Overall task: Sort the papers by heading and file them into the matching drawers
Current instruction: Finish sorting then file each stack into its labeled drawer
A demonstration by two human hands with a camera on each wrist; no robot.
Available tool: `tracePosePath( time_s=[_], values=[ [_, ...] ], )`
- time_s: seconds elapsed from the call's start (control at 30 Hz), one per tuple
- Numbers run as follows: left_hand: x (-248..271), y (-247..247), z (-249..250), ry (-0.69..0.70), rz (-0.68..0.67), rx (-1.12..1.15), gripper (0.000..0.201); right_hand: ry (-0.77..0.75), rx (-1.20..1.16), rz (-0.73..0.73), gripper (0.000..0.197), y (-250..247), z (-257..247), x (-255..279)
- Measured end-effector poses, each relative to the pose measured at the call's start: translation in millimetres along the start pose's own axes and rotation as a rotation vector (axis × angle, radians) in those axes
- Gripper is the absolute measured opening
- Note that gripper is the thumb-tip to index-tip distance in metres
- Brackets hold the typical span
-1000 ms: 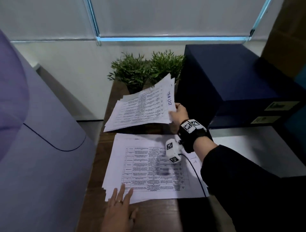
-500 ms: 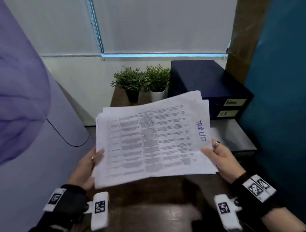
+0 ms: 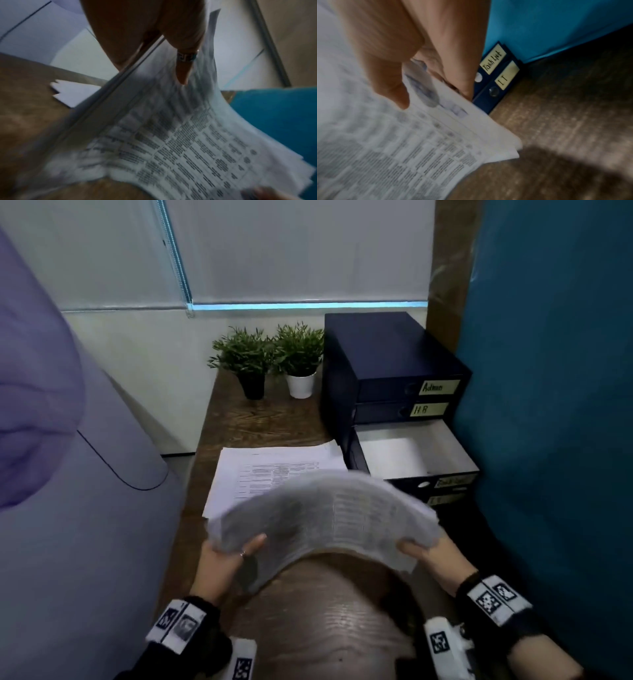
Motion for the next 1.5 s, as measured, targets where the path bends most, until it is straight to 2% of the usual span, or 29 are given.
tracePosePath(
  time_s=[0.1, 0.17, 0.2, 0.27, 0.33, 0.4, 0.47, 0.53, 0.57, 0.6, 0.67, 0.7, 0.73, 0.8, 0.87, 0.93, 1.0, 1.07, 1.1, 1.27, 1.37, 1.43, 1.5],
  values=[
    [11.8, 14.1, -16.1, -0.031, -0.092, -0.056, 0.039, 0.075, 0.044, 0.052, 0.023, -2.2, 18.5, 2.1],
    [14.5, 13.6, -24.2, -0.03, -0.071, -0.105, 0.038, 0.038, -0.007, 0.103, 0.017, -5.6, 14.9, 5.5],
    [15.9, 11.9, -29.2, -0.056, -0.054, -0.109, 0.036, 0.028, -0.041, 0.113, 0.024, -5.5, 12.7, 8.1],
    [17.2, 14.5, -32.6, -0.081, -0.065, -0.113, 0.03, 0.032, -0.053, 0.081, 0.053, 0.4, 10.2, 11.9],
    [15.1, 18.1, -19.9, -0.028, -0.073, -0.218, 0.027, 0.01, 0.008, 0.12, 0.066, 2.1, 1.2, 14.3],
    [10.7, 21.5, 4.6, 0.031, -0.087, -0.317, 0.026, -0.051, 0.293, 0.339, 0.084, -11.4, -30.8, 22.3],
    [8.7, 29.8, 40.6, 0.202, -0.137, -0.471, 0.019, -0.174, 0.67, 0.463, 0.093, -6.0, -81.7, 28.9],
    [15.8, 49.5, 78.5, 0.369, -0.261, -0.614, 0.013, -0.278, 1.072, 0.372, 0.094, 22.5, -120.2, 24.3],
    [20.8, 59.7, 92.8, 0.417, -0.319, -0.657, 0.018, -0.28, 1.208, 0.255, 0.088, 39.8, -129.4, 18.3],
    [24.7, 66.4, 103.7, 0.445, -0.347, -0.706, 0.019, -0.249, 1.229, 0.102, 0.074, 53.6, -130.7, 11.3],
    [26.4, 65.0, 115.1, 0.446, -0.322, -0.804, 0.021, -0.191, 1.048, -0.147, 0.029, 71.0, -128.9, 4.5],
    [27.3, 58.9, 118.9, 0.435, -0.288, -0.825, 0.026, -0.198, 0.941, -0.197, 0.015, 73.1, -130.0, 6.3],
    [26.2, 48.4, 118.5, 0.402, -0.256, -0.807, 0.027, -0.213, 0.863, -0.192, 0.013, 72.0, -131.4, 10.0],
    [22.6, 22.6, 115.8, 0.311, -0.191, -0.569, 0.021, -0.235, 0.712, -0.121, 0.006, 61.8, -134.0, 18.1],
    [18.3, 1.1, 110.7, 0.277, -0.069, -0.284, 0.028, -0.276, 0.538, -0.034, 0.019, 51.6, -136.5, 25.3],
    [13.8, -4.8, 105.3, 0.277, 0.012, -0.098, 0.033, -0.307, 0.358, 0.059, 0.021, 41.4, -137.9, 28.3],
    [10.0, 12.5, 103.5, 0.262, -0.059, -0.001, 0.034, -0.352, 0.22, 0.12, 0.02, 39.2, -140.4, 29.4],
    [9.9, 38.1, 107.4, 0.251, -0.18, 0.026, 0.033, -0.391, 0.131, 0.147, 0.024, 42.9, -144.6, 32.4],
    [10.6, 47.5, 110.4, 0.252, -0.2, 0.028, 0.033, -0.41, 0.098, 0.147, 0.026, 45.1, -145.0, 33.9],
    [19.3, 63.2, 103.2, 0.271, -0.087, 0.094, 0.018, -0.399, 0.026, 0.144, 0.023, 49.3, -119.7, 41.2],
    [25.3, 75.9, 52.8, 0.064, -0.146, 0.073, 0.021, -0.247, 0.08, 0.093, 0.019, 51.4, -70.7, 39.0],
    [25.7, 77.8, 15.1, -0.061, -0.192, 0.013, 0.025, -0.148, 0.107, 0.069, 0.024, 50.9, -43.9, 38.0],
    [25.3, 74.8, -1.3, -0.112, -0.187, 0.008, 0.028, -0.119, 0.087, 0.074, 0.019, 48.2, -37.3, 37.4]
  ],
)
Point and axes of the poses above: each hand's wrist, its own x-axis away from the middle knuckle, its own y-axis out of the palm, z = x × y, the point moved 8 cm from there along -x, towards the middle knuckle, and after that the axes turned 9 degrees about -z, right-handed, at the moved point
